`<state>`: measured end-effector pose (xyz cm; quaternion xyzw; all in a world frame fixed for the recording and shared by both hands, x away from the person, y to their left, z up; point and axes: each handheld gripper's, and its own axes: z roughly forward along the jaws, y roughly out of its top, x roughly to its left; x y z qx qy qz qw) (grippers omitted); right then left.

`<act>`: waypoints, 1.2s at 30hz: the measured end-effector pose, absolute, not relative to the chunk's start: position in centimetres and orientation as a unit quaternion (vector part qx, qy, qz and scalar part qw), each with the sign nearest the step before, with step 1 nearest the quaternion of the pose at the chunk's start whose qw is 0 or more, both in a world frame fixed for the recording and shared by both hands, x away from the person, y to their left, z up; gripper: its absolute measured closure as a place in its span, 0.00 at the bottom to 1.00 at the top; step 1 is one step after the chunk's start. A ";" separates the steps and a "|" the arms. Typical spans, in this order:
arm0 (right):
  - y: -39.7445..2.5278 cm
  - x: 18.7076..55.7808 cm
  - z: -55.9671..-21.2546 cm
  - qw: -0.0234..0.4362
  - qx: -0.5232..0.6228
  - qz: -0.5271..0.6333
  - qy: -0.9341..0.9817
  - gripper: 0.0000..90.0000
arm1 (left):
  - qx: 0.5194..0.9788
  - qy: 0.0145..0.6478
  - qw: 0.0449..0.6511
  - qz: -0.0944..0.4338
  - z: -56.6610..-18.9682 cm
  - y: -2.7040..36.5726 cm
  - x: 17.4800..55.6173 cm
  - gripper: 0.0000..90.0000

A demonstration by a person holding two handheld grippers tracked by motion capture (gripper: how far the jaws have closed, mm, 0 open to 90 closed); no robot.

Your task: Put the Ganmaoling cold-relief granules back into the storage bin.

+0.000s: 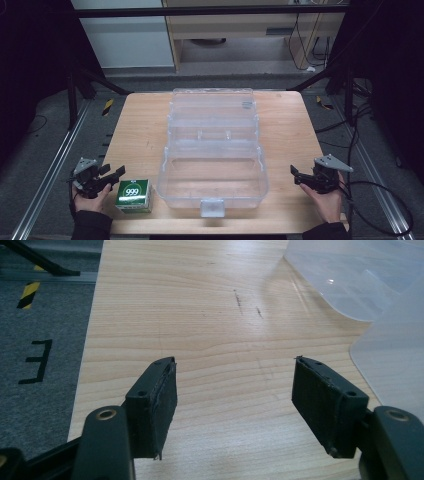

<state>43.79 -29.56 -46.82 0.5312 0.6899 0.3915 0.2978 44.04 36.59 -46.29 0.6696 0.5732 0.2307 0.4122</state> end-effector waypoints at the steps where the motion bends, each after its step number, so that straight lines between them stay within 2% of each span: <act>1: -29.5 43.8 -46.9 0.297 0.528 0.389 0.694 0.10 | 0.670 0.571 0.414 0.233 -46.2 36.5 44.0 0.38; 10: -29.2 43.8 -47.1 0.300 0.518 0.373 0.710 0.09 | 0.694 0.532 0.433 0.217 -44.4 36.4 43.9 0.35; 20: -29.3 43.9 -47.2 0.309 0.515 0.363 0.712 0.08 | 0.744 0.472 0.426 0.206 -42.0 36.3 44.1 0.31; 36: -29.2 43.8 -47.3 0.315 0.509 0.352 0.719 0.06 | 0.815 0.382 0.406 0.155 -39.0 35.9 44.0 0.25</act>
